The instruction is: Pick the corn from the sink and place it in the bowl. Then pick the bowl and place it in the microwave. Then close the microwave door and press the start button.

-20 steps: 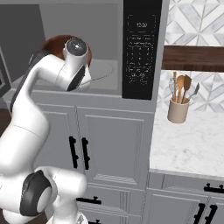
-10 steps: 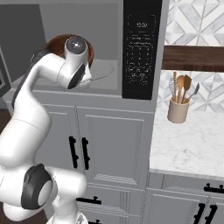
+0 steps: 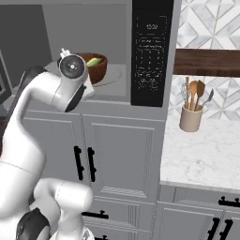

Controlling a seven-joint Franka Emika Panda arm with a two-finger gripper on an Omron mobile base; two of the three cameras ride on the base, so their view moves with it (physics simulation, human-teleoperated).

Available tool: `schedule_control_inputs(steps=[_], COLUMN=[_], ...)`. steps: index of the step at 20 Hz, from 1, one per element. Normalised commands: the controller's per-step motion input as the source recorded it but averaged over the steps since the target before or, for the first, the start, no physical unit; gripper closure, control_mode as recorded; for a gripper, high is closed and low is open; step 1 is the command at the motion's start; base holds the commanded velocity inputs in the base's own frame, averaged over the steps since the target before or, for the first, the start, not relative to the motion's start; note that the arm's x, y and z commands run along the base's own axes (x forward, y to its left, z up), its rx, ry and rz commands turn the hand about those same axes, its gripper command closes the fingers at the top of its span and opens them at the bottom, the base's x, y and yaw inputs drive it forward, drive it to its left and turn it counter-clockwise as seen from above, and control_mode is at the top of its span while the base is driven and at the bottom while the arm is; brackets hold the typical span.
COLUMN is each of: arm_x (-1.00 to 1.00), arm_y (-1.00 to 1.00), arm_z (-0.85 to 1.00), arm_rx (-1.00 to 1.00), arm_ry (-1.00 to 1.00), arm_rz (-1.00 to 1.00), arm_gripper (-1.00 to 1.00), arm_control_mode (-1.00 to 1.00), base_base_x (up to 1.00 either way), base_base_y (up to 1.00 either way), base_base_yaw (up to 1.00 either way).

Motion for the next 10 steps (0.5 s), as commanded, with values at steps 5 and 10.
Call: schedule_control_inputs(steps=[5,10], arm_x=[-0.94,-0.07], arm_y=[0.00,0.00], arm_z=[0.00,-0.48], arm_rx=[0.00,-0.28], arm_ry=[-0.10,0.05], arm_rz=[0.00,0.01], arm_gripper=[-1.00,-1.00], arm_control_mode=[-1.00,-1.00], base_base_x=[0.00,0.00], base_base_y=[0.00,0.00], base_base_yaw=[0.00,0.00])
